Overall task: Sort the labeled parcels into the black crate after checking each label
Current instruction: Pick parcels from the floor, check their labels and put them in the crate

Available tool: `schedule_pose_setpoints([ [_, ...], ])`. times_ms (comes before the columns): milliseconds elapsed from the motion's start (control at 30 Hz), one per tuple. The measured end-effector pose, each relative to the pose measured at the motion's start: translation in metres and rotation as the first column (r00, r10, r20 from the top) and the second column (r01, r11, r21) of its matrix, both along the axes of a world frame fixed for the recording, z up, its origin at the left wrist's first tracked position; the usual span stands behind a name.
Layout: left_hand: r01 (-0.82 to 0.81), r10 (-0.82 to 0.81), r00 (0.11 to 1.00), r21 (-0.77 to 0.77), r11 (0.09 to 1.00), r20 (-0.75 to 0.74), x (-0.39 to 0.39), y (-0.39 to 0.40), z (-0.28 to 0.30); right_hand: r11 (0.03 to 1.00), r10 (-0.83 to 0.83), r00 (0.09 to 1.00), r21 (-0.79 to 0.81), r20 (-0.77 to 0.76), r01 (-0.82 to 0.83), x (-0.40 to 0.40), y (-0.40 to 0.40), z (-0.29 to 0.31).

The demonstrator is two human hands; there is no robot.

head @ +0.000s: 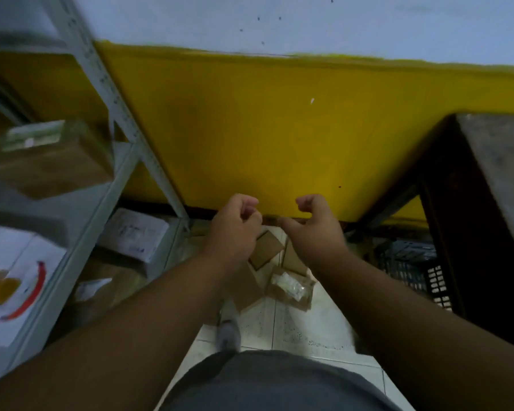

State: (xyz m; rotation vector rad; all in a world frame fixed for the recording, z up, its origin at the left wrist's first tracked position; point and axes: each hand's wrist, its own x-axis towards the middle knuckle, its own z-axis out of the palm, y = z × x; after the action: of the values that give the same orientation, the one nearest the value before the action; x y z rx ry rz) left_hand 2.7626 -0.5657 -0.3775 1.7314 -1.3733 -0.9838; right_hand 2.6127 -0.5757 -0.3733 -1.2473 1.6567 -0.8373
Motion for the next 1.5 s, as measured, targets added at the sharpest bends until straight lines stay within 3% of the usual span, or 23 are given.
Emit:
schedule_pose_setpoints([
  [133, 0.120, -0.121, 0.987, 0.015, 0.993, 0.106, 0.019, -0.077, -0.020, 0.975, -0.203, 0.971, 0.121, 0.129, 0.188, 0.018, -0.055, -0.028],
  [333, 0.166, -0.168, 0.986, 0.108, 0.980, 0.008, 0.010, -0.160, -0.114, 0.917, -0.333, 0.939, 0.258, 0.081, 0.303, 0.035, -0.126, -0.134],
  [533, 0.057, -0.055, 0.998, 0.193, 0.980, -0.012, 0.001, -0.223, -0.289, 0.855, -0.412, 0.904, 0.392, 0.113, 0.340, 0.047, -0.192, -0.304],
  [700, 0.113, -0.141, 0.988, 0.328, 0.938, 0.061, 0.000, -0.238, -0.461, 0.771, -0.472, 0.878, 0.518, 0.074, 0.371, 0.038, -0.208, -0.467],
  [800, 0.135, -0.195, 0.973, 0.374, 0.917, 0.127, 0.004, -0.255, -0.550, 0.757, -0.415, 0.908, 0.574, 0.055, 0.311, 0.030, -0.222, -0.556],
  [1000, 0.173, -0.323, 0.923, 0.523, 0.835, 0.210, 0.014, -0.263, -0.685, 0.657, -0.463, 0.882, 0.702, 0.085, 0.276, 0.033, -0.215, -0.694],
  [1200, 0.094, -0.453, 0.814, 0.686, 0.721, 0.364, 0.021, -0.293, -0.779, 0.664, -0.414, 0.900, 0.722, 0.135, 0.197, 0.037, -0.241, -0.782],
  [1300, 0.004, -0.441, 0.810, 0.747, 0.665, 0.388, 0.018, -0.302, -0.801, 0.615, -0.500, 0.839, 0.770, 0.213, 0.172, 0.045, -0.252, -0.801],
  [1433, -0.013, -0.470, 0.732, 0.700, 0.714, 0.493, 0.018, -0.304, -0.803, 0.564, -0.606, 0.744, 0.811, 0.280, 0.154, 0.044, -0.256, -0.802],
  [1500, -0.003, -0.395, 0.757, 0.607, 0.795, 0.520, 0.021, -0.305, -0.787, 0.591, -0.639, 0.692, 0.790, 0.335, 0.163, 0.040, -0.253, -0.786],
])
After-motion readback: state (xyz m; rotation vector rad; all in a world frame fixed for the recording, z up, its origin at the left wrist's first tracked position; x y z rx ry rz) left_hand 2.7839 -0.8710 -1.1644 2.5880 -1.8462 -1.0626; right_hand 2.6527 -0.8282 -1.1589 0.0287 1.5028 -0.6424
